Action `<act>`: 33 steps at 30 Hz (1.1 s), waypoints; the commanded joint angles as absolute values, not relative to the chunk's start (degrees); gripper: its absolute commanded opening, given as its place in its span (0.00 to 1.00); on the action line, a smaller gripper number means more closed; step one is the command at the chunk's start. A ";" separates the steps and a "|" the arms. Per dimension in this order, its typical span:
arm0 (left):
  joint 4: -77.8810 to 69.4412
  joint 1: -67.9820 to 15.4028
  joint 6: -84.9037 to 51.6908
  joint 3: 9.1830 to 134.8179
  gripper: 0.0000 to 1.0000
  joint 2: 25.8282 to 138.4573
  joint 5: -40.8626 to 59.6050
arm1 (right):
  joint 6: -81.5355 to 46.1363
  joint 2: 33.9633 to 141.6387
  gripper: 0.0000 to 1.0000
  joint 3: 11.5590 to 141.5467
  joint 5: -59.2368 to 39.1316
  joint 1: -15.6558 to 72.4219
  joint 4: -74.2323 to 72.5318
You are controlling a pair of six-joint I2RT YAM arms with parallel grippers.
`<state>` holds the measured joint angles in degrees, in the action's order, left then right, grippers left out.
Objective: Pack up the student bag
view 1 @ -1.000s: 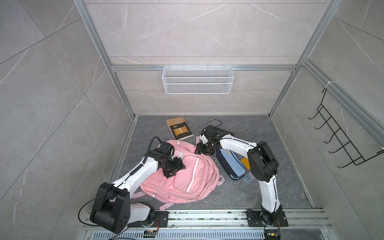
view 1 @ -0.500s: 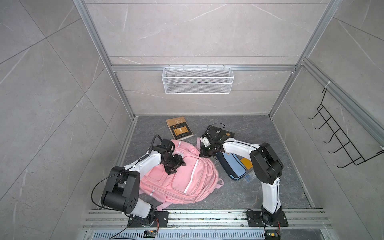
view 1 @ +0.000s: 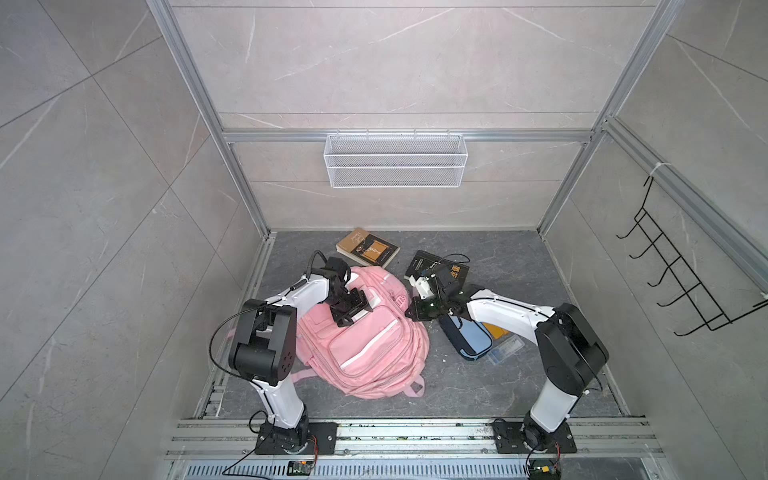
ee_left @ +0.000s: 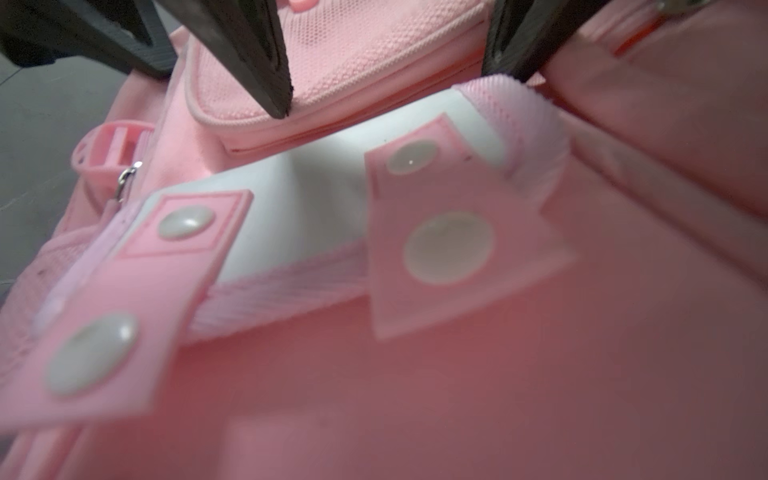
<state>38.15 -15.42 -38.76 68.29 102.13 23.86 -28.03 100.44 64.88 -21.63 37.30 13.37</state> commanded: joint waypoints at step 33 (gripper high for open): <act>70.18 -42.91 -47.31 104.03 0.75 115.94 -13.37 | -36.09 79.46 0.92 55.34 -24.76 20.65 17.76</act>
